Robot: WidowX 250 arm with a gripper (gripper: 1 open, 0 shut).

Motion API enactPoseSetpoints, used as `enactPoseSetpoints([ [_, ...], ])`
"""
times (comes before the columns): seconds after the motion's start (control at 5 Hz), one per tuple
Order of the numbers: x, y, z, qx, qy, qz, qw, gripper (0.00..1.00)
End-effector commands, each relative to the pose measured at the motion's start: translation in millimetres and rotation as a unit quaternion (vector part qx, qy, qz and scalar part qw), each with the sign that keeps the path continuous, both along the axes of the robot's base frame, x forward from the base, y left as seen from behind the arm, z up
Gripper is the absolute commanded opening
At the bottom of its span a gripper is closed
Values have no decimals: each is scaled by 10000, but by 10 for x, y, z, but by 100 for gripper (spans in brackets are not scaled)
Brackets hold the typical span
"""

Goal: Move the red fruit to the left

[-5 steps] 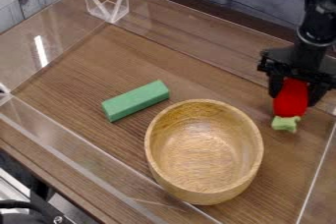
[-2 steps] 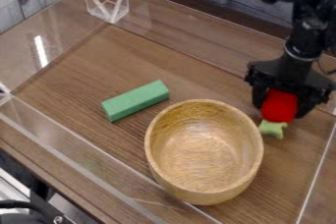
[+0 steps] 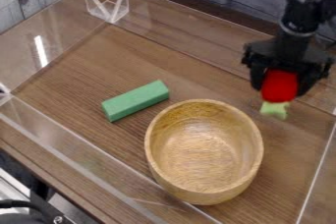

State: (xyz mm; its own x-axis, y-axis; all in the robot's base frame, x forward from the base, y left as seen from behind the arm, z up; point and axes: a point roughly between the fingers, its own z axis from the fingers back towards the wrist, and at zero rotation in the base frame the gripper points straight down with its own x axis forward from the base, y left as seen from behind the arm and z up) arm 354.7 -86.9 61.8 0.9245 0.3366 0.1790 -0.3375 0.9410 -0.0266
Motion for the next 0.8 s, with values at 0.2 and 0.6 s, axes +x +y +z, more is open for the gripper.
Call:
enactPoseSetpoints([
  [0.2,214,-134,6,35,-339,-23,9994,0],
  [0.6,204,-269,-44,141,-286,86,9995,100],
])
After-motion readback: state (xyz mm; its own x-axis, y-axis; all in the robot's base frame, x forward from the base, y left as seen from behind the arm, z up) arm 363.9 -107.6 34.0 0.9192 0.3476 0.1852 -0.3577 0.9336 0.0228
